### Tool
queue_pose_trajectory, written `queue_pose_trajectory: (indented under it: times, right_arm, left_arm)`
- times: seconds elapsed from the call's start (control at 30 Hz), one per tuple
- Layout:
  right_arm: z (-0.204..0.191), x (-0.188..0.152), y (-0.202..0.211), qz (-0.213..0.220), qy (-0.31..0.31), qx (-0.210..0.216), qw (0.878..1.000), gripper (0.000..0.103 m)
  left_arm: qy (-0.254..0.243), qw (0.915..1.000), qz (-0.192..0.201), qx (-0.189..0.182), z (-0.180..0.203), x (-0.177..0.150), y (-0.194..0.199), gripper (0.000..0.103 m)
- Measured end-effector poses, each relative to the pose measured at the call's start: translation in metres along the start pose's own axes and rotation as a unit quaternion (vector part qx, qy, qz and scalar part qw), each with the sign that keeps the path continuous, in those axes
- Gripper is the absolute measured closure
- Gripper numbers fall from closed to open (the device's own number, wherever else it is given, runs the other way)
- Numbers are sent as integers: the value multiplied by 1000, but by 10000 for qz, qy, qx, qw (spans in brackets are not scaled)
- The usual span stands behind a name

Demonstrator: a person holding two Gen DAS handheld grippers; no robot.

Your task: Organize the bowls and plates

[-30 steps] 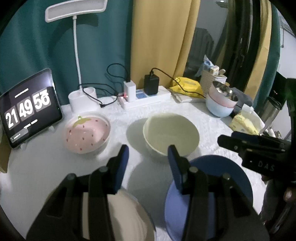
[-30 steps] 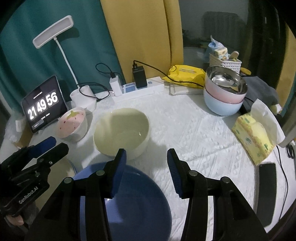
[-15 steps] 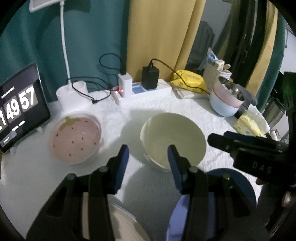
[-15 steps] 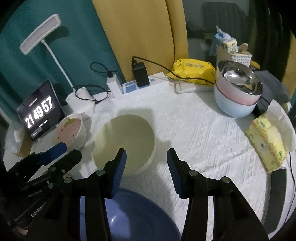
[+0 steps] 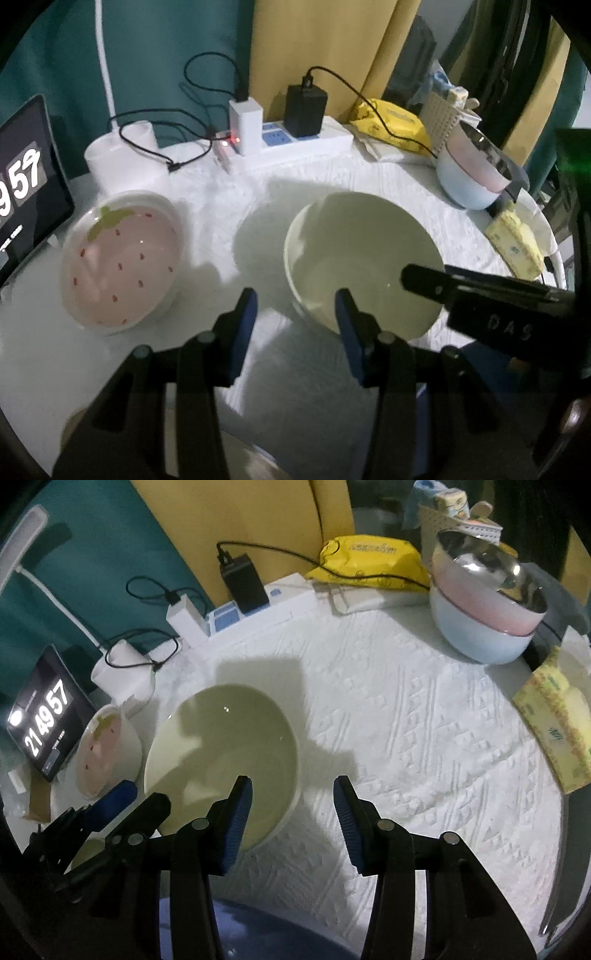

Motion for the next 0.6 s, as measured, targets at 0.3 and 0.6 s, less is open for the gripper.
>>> queue_pose_trajectory:
  times: [0.3, 0.6]
  right_arm:
    - [-2, -2, -25, -260, -205, 69, 9994, 58]
    - [-2, -3, -30, -185, -211, 49, 9996, 74]
  left_arm:
    - [-47, 9999, -64, -126, -2, 3, -12, 68]
    - [-217, 9997, 61, -117, 5, 6, -14, 76]
Point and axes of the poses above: each gripper's, at about its wrist camera, not at the fingertips, and y roughly against the way its jaws point, z to its right, x to its top, the point moved 5 cm from there along -y, roughly the way its jaws point, and after that the axes turned 6 degrees about -y, right-handed, at the moved point
